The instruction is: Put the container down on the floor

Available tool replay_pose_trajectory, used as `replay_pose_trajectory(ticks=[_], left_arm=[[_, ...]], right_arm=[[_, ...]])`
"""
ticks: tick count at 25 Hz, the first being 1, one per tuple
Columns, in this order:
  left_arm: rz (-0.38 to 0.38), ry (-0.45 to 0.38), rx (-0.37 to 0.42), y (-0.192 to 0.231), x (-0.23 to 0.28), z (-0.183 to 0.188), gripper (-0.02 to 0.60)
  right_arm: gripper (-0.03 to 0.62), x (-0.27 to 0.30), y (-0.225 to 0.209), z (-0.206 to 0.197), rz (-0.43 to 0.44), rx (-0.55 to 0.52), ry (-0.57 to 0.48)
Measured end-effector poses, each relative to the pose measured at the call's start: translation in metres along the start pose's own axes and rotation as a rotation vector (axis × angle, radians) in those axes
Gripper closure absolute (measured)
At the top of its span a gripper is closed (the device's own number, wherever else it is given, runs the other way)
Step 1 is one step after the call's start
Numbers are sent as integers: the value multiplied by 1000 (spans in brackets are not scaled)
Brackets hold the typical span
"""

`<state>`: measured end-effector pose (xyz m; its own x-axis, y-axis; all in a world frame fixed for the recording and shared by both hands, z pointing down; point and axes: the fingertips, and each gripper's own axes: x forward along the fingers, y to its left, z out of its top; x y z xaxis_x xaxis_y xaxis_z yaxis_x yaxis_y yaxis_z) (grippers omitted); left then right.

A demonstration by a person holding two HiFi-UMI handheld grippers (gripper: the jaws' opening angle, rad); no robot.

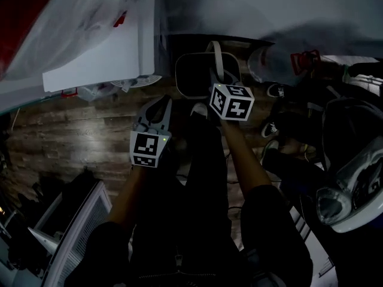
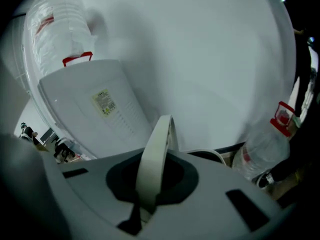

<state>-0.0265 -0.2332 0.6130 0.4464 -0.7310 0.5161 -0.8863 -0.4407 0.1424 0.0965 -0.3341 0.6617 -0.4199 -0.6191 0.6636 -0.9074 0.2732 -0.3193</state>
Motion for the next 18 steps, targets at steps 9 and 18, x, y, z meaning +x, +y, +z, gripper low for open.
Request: replay_pose_trajectory(ticks=[9,18], left_arm=[[7,29,-2,25,67,-80,555],[10,23,16,55,122,-151,555]], right_arm=[[583,105,-23,-32,46,-25,-6],[583,197,-57,-73,32,-63,47]])
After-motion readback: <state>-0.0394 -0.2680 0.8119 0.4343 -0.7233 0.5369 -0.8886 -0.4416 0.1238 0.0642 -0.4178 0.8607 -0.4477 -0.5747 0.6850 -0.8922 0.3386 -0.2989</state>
